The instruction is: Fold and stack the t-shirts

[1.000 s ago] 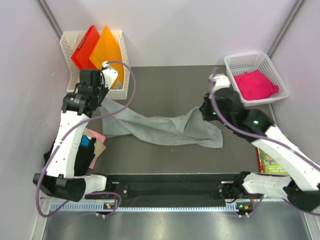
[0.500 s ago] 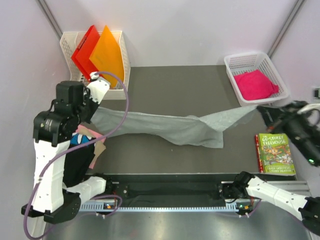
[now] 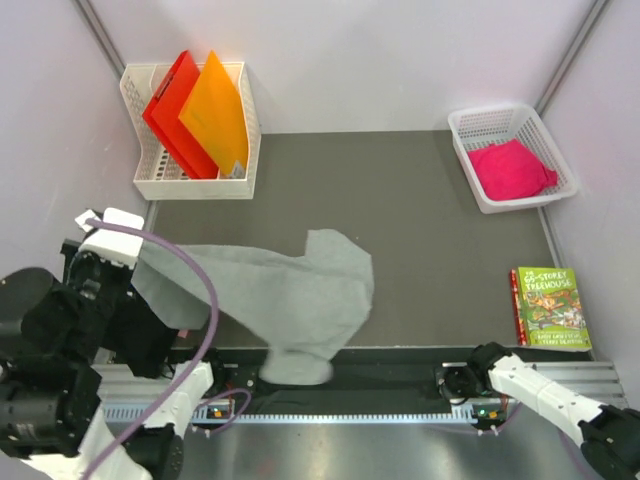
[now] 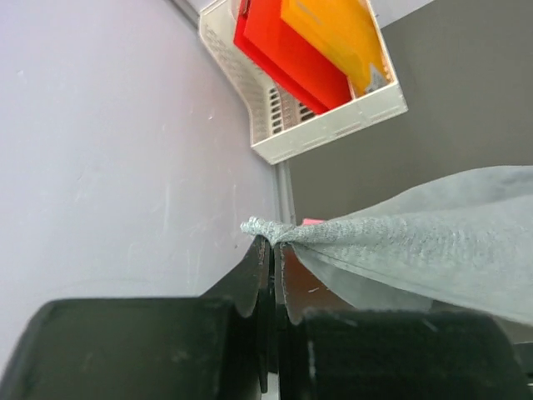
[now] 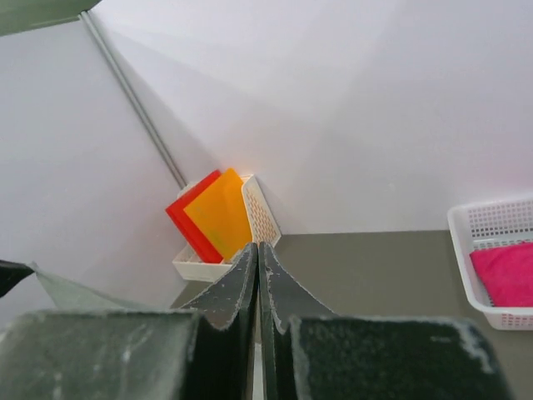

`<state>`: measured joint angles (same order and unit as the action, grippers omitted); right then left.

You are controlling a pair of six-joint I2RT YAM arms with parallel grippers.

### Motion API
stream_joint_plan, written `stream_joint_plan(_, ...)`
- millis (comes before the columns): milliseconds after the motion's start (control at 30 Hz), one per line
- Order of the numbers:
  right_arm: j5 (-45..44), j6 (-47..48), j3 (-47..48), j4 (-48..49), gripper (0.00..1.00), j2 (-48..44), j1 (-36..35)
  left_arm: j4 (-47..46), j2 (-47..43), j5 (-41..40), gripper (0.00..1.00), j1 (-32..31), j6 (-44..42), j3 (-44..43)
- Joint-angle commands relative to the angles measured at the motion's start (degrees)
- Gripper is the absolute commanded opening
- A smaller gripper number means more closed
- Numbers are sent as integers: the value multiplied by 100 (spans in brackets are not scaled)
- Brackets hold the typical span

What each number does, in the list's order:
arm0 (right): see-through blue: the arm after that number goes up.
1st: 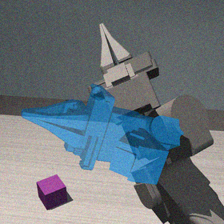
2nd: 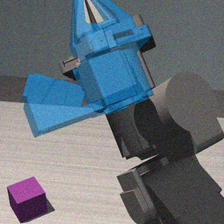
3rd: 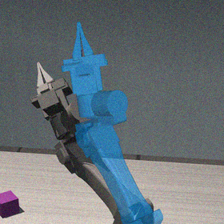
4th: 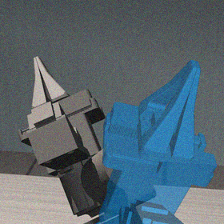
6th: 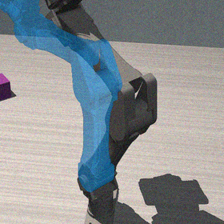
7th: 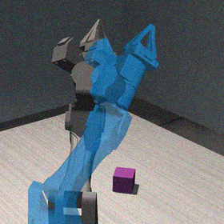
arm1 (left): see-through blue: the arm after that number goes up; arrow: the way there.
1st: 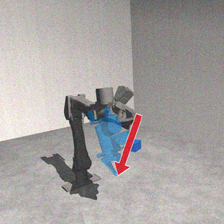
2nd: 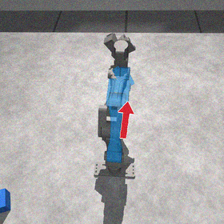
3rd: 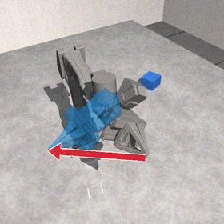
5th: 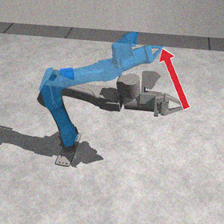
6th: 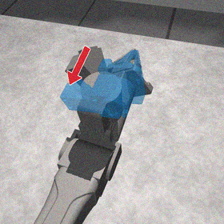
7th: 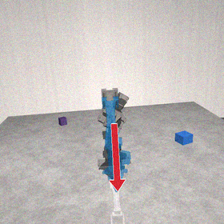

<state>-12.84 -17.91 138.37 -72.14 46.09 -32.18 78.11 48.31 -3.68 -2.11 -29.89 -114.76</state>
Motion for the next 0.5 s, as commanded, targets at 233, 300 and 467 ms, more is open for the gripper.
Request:
stream_joint_plan(233, 2486, -406, -6577, 462, 0, -689, 142, -85, -366, 2012, 0, 1494, -957, 1219)
stream_joint_plan(300, 2909, -380, -7268, 735, 5, -820, 134, -138, -393, 1994, 0, 1512, -966, 1350)
stream_joint_plan(467, 3647, -344, -8342, 1368, 35, -575, -85, -260, -411, 1907, 0, 1520, -957, 1667)
